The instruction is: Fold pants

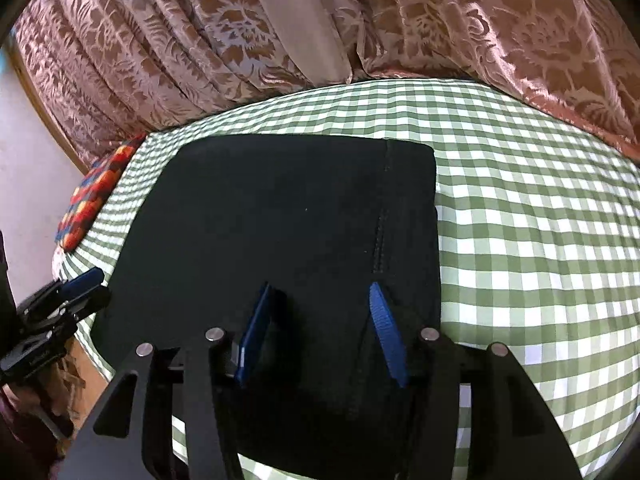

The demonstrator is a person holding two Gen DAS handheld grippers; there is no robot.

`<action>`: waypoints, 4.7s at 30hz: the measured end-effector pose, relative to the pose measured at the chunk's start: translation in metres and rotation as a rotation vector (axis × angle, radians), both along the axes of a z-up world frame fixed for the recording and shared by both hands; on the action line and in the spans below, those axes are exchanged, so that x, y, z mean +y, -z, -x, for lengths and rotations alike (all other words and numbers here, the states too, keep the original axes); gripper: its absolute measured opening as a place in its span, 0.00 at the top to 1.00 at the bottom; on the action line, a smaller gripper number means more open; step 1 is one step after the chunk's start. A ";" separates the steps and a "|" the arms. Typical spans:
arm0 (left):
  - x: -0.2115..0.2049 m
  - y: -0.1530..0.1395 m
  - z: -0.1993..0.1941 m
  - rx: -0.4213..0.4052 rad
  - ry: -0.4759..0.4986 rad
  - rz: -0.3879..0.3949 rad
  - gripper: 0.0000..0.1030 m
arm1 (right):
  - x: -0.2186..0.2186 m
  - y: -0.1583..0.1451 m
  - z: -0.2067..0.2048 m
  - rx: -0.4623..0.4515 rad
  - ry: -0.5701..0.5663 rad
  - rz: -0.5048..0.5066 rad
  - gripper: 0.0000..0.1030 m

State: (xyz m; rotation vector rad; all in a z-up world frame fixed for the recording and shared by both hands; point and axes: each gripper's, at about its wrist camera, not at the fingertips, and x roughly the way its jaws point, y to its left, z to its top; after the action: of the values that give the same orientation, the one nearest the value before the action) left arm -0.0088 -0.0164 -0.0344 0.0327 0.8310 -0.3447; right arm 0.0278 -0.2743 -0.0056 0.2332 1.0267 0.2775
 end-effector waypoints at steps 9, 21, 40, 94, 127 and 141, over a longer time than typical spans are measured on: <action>0.028 -0.007 -0.014 -0.006 -0.051 0.089 0.30 | -0.030 -0.014 0.007 -0.045 0.061 -0.149 0.10; 0.080 0.051 -0.094 0.316 0.017 0.585 0.30 | -0.063 0.052 -0.025 0.195 0.045 -0.420 0.25; 0.051 -0.018 -0.149 0.096 0.197 0.671 0.64 | -0.047 -0.007 -0.081 -0.014 -0.092 -0.381 0.59; 0.006 -0.047 -0.042 -0.183 -0.294 0.001 0.11 | 0.076 -0.023 -0.021 -0.223 0.117 0.202 0.09; -0.005 -0.029 0.007 -0.225 -0.381 -0.085 0.03 | 0.075 -0.017 0.032 -0.236 0.207 0.247 0.02; -0.007 -0.030 0.009 -0.232 -0.382 -0.100 0.03 | 0.072 -0.018 0.033 -0.242 0.210 0.245 0.02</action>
State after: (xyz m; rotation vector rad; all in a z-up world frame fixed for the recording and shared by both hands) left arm -0.0177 -0.0236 -0.0040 0.0068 0.6071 0.0605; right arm -0.0051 -0.2025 0.0128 0.0810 0.7799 -0.0124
